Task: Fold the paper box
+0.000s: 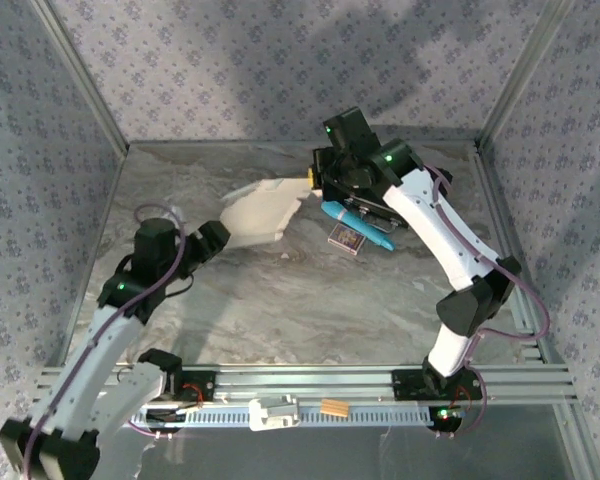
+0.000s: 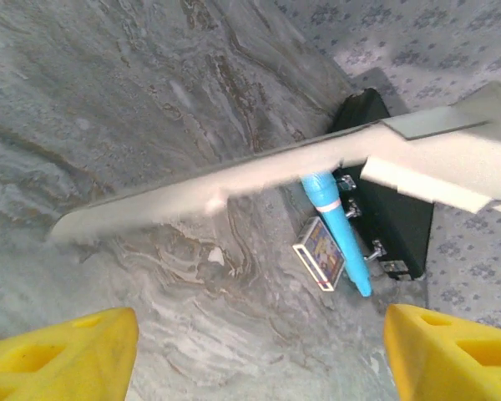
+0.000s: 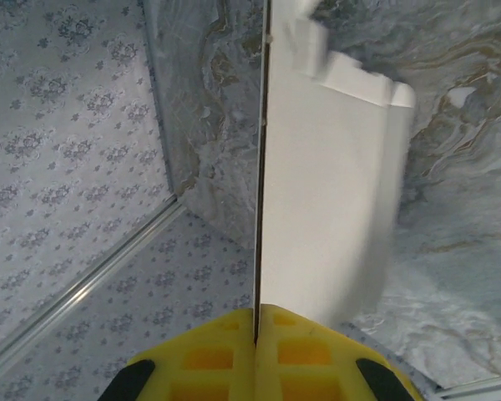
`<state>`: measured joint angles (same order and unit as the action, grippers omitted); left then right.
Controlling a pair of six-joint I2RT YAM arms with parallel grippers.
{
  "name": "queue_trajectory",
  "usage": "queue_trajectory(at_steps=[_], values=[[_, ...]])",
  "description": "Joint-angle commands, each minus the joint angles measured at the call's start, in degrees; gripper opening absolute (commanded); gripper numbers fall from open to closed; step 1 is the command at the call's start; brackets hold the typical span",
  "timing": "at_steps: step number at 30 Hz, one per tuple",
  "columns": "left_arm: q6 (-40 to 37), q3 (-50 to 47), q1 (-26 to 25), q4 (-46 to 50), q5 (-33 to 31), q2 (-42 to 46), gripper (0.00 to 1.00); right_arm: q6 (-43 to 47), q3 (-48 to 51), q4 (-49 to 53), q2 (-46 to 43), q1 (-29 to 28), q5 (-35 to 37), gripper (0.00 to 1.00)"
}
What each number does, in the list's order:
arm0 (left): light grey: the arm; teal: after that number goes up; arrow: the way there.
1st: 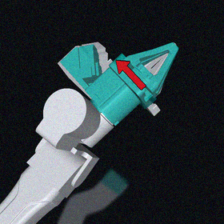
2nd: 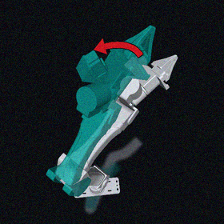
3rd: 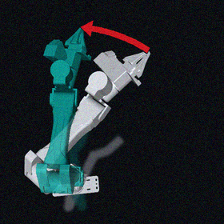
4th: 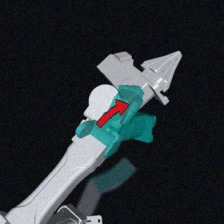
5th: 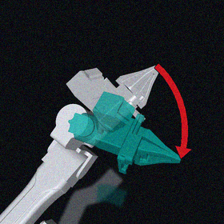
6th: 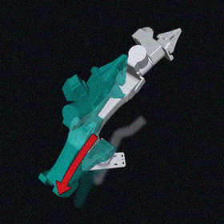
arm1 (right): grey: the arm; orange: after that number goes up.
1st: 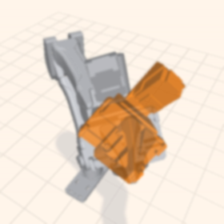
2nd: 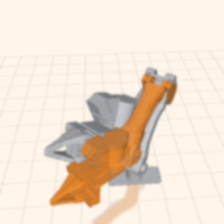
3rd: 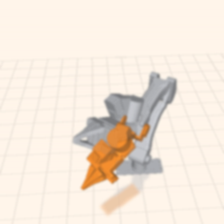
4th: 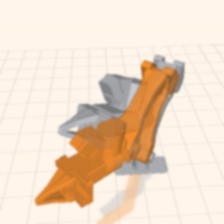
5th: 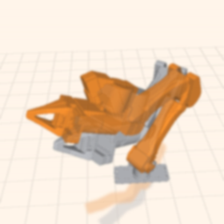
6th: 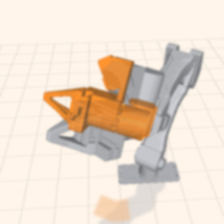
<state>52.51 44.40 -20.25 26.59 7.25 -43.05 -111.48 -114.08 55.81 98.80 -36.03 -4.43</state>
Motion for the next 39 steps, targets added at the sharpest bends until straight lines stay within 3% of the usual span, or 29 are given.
queue_trajectory(at_steps=[1,4,8,13,15,19,23,26,32,35,39], values=[[-1.1,-1.0,1.0,7.2,-0.5,6.6,0.78,3.7,2.3,5.0,-5.2,0.4,3.8,0.0],[0.6,-2.8,2.2,7.9,1.4,10.8,0.75,4.5,5.0,7.8,-8.9,1.1,2.4,0.0],[2.5,-1.6,4.5,8.6,-1.3,13.2,0.71,8.4,4.6,15.3,-13.7,0.7,3.5,0.0],[4.0,1.3,7.1,8.1,-3.3,9.4,0.66,9.4,6.3,23.9,-19.3,0.6,0.7,0.0],[3.9,2.0,7.2,7.5,-2.4,6.6,0.66,8.0,8.7,22.3,-19.4,0.0,-0.8,0.0],[3.6,2.6,7.4,8.5,-1.1,1.7,0.64,8.9,2.5,20.3,-8.6,-2.3,1.3,0.0],[2.6,3.0,7.8,10.5,-1.7,1.0,0.63,12.4,-18.7,23.8,12.2,-4.8,3.6,0.0],[1.3,2.5,9.5,12.0,-2.0,2.2,0.63,16.0,-29.9,19.4,24.0,-6.2,4.5,0.0],[-2.5,-0.5,17.3,17.6,1.4,3.2,0.57,23.1,-28.6,4.0,32.0,-7.6,3.6,0.0],[-4.0,-3.2,20.4,16.2,3.5,2.9,0.5,27.1,-23.7,-1.2,31.3,-7.8,1.4,0.0],[-5.7,-7.6,20.9,9.0,5.6,1.0,0.42,31.3,-5.9,-18.5,23.8,-8.1,-1.2,0.0]])
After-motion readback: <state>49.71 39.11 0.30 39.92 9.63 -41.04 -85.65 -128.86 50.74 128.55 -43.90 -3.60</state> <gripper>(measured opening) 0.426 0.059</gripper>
